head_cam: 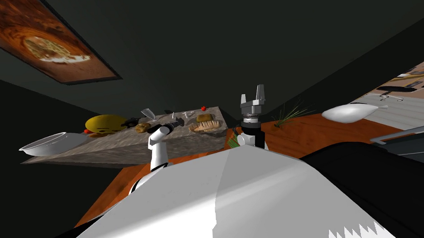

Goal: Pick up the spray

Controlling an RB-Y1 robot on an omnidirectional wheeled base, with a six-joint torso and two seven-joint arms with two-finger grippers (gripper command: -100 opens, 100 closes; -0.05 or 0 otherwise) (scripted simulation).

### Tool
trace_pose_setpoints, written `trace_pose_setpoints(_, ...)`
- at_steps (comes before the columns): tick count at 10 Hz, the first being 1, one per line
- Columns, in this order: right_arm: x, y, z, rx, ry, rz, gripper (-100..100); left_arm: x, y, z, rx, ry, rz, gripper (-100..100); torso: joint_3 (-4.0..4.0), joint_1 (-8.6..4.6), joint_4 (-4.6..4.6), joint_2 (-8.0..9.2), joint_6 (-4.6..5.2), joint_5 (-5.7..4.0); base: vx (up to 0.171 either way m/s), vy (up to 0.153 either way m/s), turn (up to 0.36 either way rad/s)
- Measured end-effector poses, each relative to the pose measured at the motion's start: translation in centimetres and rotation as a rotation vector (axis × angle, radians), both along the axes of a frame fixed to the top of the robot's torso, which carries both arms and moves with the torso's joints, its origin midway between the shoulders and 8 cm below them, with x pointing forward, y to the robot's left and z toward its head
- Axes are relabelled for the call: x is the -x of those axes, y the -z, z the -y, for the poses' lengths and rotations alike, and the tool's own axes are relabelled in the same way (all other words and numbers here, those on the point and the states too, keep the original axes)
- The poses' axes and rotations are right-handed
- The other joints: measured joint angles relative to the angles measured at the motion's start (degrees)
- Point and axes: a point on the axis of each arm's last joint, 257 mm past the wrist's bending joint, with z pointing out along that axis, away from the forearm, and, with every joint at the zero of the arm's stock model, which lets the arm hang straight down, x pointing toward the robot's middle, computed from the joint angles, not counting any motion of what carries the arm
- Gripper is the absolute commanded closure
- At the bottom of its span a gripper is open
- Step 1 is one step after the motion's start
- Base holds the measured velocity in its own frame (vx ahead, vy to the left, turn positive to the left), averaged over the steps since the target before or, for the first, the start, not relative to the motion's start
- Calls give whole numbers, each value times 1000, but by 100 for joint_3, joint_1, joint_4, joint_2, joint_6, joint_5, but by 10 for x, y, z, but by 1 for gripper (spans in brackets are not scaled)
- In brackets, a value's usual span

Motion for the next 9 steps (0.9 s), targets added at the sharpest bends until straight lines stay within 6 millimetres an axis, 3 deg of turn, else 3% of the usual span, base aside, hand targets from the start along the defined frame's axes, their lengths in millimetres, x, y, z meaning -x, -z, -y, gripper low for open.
trace_pose_setpoints(1, 0, 0, 0, 0, 0, 0, 0, 3, -8, -2, -5, -1, 19, 100, 7, -1, 6, 8, 0, -3, 49, -11, -92)
trace_pose_setpoints(4, 0, 0, 0, 0, 0, 0, 0, 26, 9, 0, 6, -7, -31, 100, 0, 1, 1, -1, 0, 0, 25, -4, -14)
trace_pose_setpoints(7, 0, 0, 0, 0, 0, 0, 0, 25, -21, -1, -10, -5, 30, 100, 13, 0, 9, 17, 4, -2, 13, -1, -30)
trace_pose_setpoints(9, 0, 0, 0, 0, 0, 0, 0, 43, -5, 5, 3, -3, -17, 100, -2, -2, -2, -4, 4, 3, 41, -8, -31)
